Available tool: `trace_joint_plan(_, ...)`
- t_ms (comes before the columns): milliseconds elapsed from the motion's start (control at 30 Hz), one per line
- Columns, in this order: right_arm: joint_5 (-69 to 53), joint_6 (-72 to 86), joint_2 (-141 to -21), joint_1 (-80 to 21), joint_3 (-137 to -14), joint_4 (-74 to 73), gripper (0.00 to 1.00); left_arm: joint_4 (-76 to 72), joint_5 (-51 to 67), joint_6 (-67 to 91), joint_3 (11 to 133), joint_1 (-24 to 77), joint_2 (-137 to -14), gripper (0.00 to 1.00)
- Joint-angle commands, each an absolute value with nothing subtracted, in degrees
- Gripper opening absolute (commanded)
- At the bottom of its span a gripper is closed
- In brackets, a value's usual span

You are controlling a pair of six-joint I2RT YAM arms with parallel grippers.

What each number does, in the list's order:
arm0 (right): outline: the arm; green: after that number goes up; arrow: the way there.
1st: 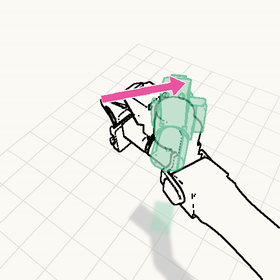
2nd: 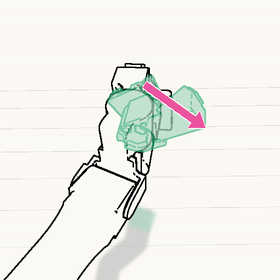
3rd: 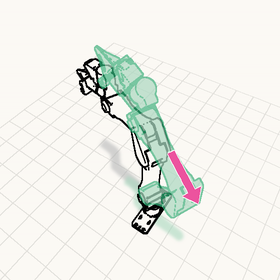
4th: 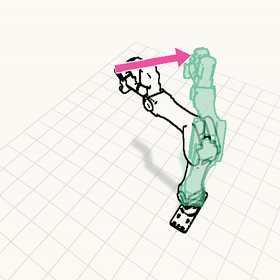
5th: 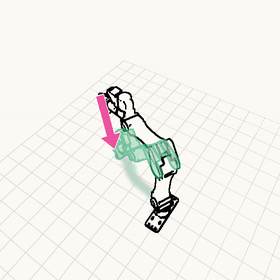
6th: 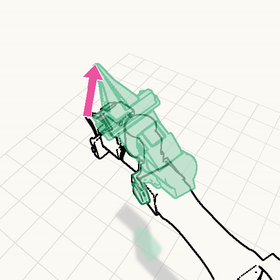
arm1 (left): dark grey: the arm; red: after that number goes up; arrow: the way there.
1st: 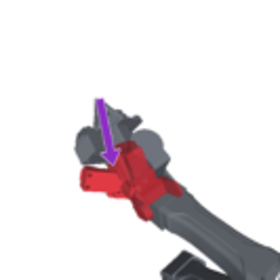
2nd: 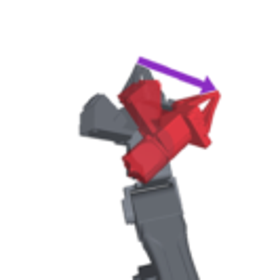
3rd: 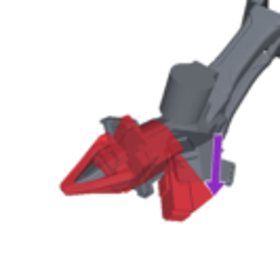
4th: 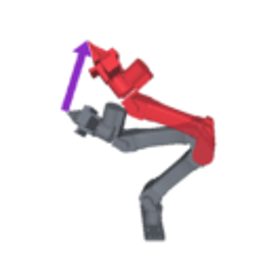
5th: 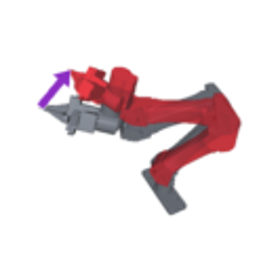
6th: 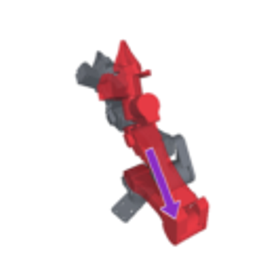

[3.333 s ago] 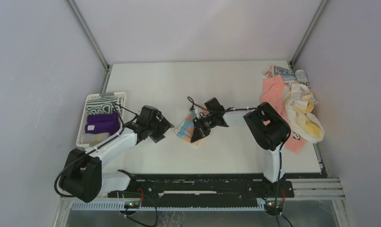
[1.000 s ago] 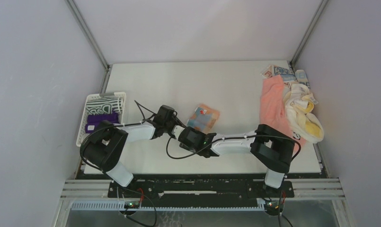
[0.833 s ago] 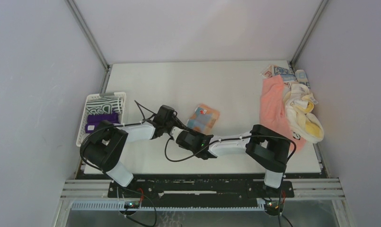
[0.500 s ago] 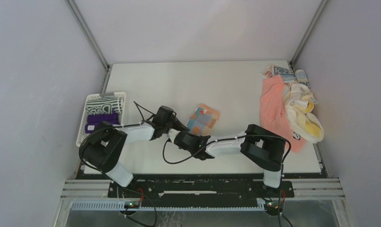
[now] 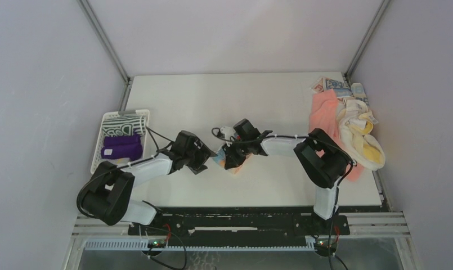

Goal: Roll the towels
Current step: Roll the towel at the center of the board.

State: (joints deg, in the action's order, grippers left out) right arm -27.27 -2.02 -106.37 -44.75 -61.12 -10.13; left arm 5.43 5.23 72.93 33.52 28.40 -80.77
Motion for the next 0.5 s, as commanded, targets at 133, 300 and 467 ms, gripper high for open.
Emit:
trace_joint_plan(133, -61.4, 24.1, -116.8, -34.5, -56.6, 8.6, 0.05, 9.0, 3.1, 73.2, 31.1, 28.1, -75.8, 0.79)
trace_joint_plan(300, -65.1, 40.8, -122.6, -30.0, -50.8, 24.9, 0.06, 7.0, 4.0, 74.3, 30.6, 29.5, -76.6, 0.8)
trace_joint_plan(467, -64.2, 45.6, -125.5, -27.3, -46.8, 31.2, 0.07, 4.6, 5.1, 75.0, 31.6, 30.3, -79.3, 0.8)
